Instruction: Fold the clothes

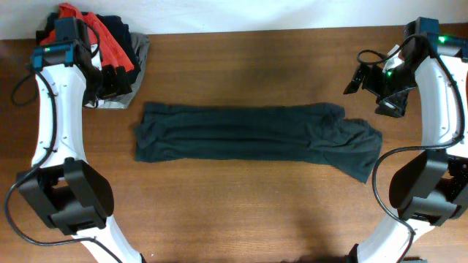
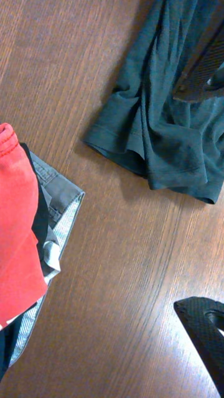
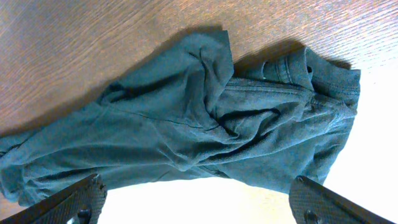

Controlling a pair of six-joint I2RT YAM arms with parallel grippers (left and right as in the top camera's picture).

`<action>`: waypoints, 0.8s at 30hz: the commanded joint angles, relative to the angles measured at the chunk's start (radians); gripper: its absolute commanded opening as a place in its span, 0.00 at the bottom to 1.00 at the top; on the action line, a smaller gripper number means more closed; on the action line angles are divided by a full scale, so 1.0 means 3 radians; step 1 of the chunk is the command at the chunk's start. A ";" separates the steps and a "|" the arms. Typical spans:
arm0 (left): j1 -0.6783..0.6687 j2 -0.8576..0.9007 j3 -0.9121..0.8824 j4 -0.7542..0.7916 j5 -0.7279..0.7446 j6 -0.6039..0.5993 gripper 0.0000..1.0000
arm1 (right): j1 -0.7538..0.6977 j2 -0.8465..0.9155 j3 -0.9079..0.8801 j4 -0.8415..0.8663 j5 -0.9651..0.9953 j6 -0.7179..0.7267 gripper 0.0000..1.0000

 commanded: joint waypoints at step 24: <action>0.0066 0.0181 -0.0006 -0.0123 0.0477 0.0212 0.99 | 0.0020 0.0005 0.0037 -0.0009 0.0013 0.0004 0.99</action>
